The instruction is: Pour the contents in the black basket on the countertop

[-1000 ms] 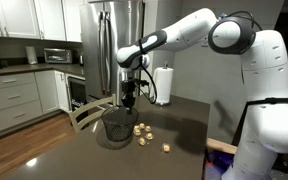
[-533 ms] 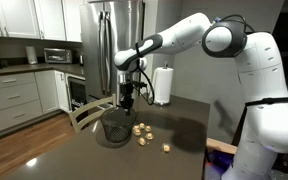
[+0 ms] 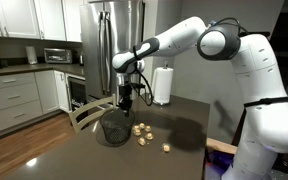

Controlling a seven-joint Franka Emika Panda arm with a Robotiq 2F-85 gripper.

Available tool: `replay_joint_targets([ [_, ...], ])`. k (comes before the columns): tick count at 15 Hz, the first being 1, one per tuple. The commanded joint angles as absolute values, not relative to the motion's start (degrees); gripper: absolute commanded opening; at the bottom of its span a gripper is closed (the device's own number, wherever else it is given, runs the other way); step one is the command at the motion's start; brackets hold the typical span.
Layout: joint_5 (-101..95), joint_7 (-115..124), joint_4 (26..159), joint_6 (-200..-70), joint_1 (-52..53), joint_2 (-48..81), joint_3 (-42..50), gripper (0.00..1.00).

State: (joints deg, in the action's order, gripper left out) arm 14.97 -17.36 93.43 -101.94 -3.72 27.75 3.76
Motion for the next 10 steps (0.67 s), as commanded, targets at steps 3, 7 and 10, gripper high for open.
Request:
replay_joint_targets([
  [3,13.5,-15.7,90.5,-99.6,-5.2,29.6,2.2,0.35],
  [7,13.4,-15.6,90.8,-99.7,-5.2,29.1,2.3,0.60],
  [10,13.5,-15.8,91.2,-99.9,-5.2,28.6,2.2,0.80],
])
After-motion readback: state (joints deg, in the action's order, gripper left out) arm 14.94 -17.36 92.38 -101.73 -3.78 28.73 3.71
